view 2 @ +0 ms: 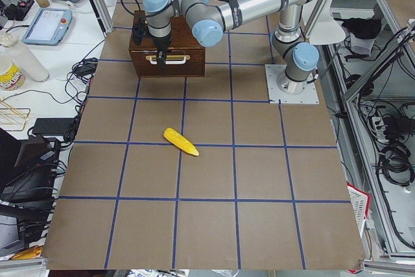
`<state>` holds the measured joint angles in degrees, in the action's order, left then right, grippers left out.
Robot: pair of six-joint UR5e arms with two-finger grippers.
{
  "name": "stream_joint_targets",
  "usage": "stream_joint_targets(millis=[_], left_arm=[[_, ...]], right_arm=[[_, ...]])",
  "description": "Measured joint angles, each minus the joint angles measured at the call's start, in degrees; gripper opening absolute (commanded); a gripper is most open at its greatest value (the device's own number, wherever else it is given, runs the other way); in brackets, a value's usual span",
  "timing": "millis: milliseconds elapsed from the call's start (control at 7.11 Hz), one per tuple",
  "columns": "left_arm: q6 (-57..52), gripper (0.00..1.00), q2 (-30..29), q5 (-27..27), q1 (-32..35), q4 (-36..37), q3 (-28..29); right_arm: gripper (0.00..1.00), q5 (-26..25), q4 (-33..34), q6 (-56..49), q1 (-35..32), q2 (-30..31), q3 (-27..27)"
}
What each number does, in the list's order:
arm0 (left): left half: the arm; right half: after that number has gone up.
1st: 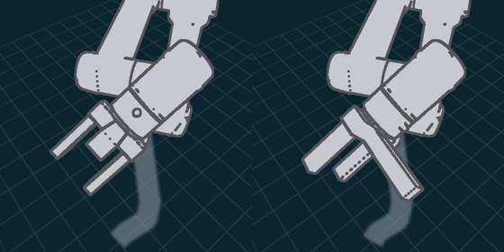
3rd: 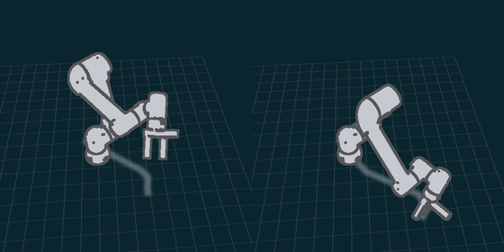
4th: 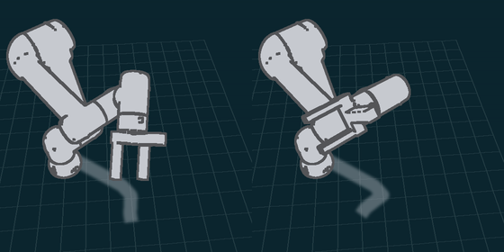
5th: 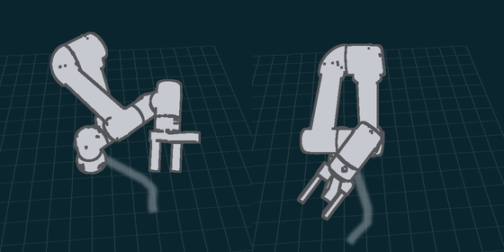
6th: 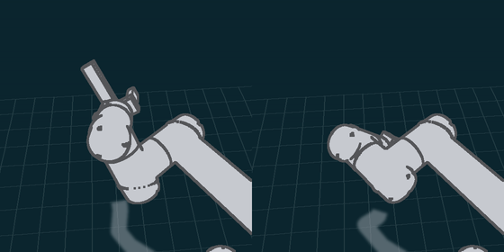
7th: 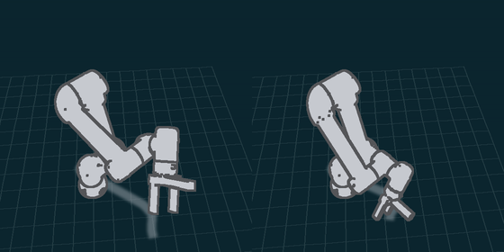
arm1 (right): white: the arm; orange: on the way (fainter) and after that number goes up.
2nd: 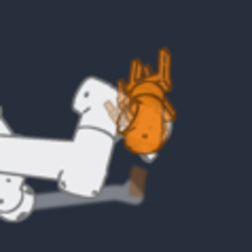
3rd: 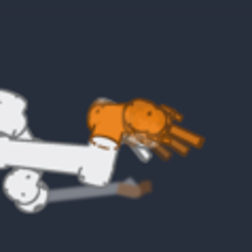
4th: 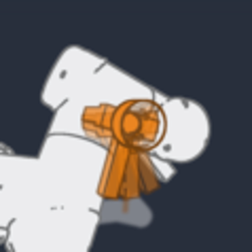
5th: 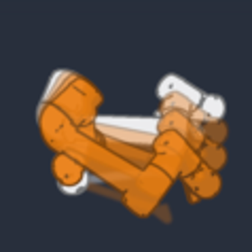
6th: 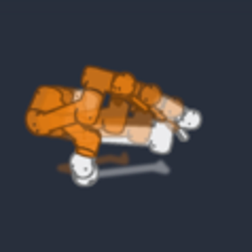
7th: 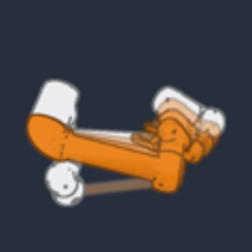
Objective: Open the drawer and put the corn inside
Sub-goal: 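Move the left gripper down beside the cabinet toward the white drawer handle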
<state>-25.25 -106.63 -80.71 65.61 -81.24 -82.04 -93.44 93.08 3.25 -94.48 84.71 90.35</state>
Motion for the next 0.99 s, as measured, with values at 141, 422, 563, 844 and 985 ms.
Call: stream_joint_targets(millis=[141, 422, 563, 844, 985], left_arm=[[-0.23, 1.0, -1.78, 2.87, -0.16, 0.81, -0.75], [-0.38, 1.0, -4.42, 8.26, -0.21, 1.61, -2.29], [-0.76, 1.0, -5.4, 9.14, -0.22, 1.93, -2.72], [-2.66, 1.0, -6.8, 9.71, -0.21, 2.12, -3.81], [-3.1, 1.0, -7.3, 10.11, -0.18, 2.13, -4.1]], right_arm=[[1.0, 0.01, 0.0, 0.0, 0.0, -0.01, 0.0], [1.0, 0.05, 0.03, 0.0, 0.0, -0.05, 0.0], [1.0, 0.03, 0.02, 0.0, 0.0, -0.06, 0.0], [1.0, 0.01, 0.0, 0.0, 0.0, -0.04, 0.0], [1.0, 0.01, 0.0, 0.0, 0.0, -0.05, 0.0]])
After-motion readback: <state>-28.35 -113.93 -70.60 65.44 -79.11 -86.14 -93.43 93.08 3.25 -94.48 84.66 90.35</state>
